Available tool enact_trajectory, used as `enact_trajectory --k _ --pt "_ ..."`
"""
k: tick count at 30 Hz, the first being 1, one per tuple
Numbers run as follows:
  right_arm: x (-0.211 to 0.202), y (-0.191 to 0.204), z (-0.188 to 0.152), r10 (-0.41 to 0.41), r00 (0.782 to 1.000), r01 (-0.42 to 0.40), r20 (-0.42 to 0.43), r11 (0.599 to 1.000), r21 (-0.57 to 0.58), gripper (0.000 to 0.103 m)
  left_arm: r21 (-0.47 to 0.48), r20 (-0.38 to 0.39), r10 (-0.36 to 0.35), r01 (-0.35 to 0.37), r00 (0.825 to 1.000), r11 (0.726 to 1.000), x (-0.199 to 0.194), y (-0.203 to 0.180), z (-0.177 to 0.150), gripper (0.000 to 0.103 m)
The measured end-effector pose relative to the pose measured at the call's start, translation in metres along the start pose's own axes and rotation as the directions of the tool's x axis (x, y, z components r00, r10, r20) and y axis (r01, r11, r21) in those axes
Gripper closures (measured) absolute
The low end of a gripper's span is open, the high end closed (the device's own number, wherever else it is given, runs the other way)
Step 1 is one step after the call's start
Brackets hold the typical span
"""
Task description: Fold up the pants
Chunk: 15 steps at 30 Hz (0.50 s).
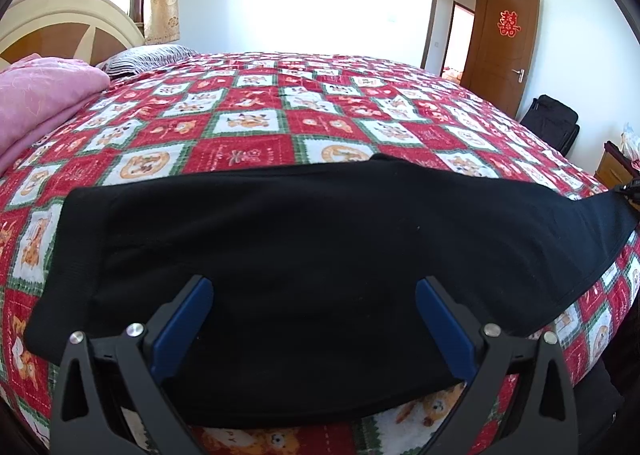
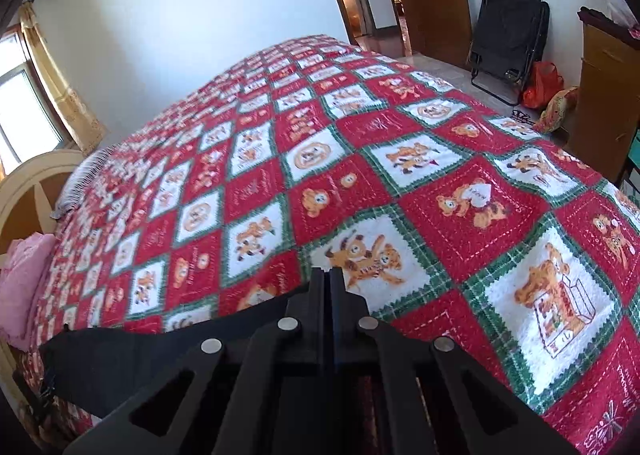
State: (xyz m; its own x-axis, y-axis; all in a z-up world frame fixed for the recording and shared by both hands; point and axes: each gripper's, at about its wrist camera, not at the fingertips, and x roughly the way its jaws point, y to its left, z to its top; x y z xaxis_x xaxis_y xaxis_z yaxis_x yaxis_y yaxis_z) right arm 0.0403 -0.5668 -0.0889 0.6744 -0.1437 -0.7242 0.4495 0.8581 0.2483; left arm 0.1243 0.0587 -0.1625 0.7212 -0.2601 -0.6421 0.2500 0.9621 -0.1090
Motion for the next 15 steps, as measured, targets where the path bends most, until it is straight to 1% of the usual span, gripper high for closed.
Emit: enact_trajectory --k 3,6,7,8,9,10,12,15 --pt "0.015 -0.006 -0.004 -0.043 0.998 0.043 -0.055 0.999 0.005 0.101 0.002 -0.001 -0.004 0.004 1.000 1.000 -0.001 0.001 0.000 0.000" --pt "0.006 -0.009 -0.004 -0.008 1.000 0.008 -0.029 1.000 0.018 0.099 0.001 -0.001 -0.008 0.008 1.000 1.000 -0.001 0.001 0.000 0.000" --pt "0.001 -0.008 -0.005 -0.032 0.999 0.032 -0.031 0.999 0.005 0.095 0.001 -0.001 -0.010 0.010 1.000 1.000 -0.001 0.001 0.000 0.000" --pt "-0.003 -0.009 -0.007 -0.073 0.997 0.073 -0.033 0.997 -0.004 0.089 0.001 -0.001 -0.011 0.011 1.000 1.000 -0.001 0.001 0.000 0.000" --pt "-0.007 -0.010 -0.008 -0.092 0.995 0.092 -0.035 0.996 -0.006 0.065 0.001 0.000 -0.011 0.011 1.000 1.000 -0.002 0.001 0.001 0.000" --pt "-0.013 -0.013 -0.011 -0.085 0.996 0.085 -0.032 0.996 0.005 0.052 0.004 0.000 -0.012 0.012 1.000 1.000 -0.002 0.001 0.001 0.000" --pt "-0.031 -0.026 -0.017 -0.033 0.999 0.034 -0.011 0.997 0.069 0.052 0.018 0.002 -0.010 0.010 1.000 1.000 -0.003 0.001 0.002 0.000" --pt "-0.052 -0.035 -0.030 -0.025 1.000 0.024 0.006 0.994 0.107 0.052 0.022 0.008 -0.010 0.010 1.000 1.000 -0.006 0.004 0.005 0.000"
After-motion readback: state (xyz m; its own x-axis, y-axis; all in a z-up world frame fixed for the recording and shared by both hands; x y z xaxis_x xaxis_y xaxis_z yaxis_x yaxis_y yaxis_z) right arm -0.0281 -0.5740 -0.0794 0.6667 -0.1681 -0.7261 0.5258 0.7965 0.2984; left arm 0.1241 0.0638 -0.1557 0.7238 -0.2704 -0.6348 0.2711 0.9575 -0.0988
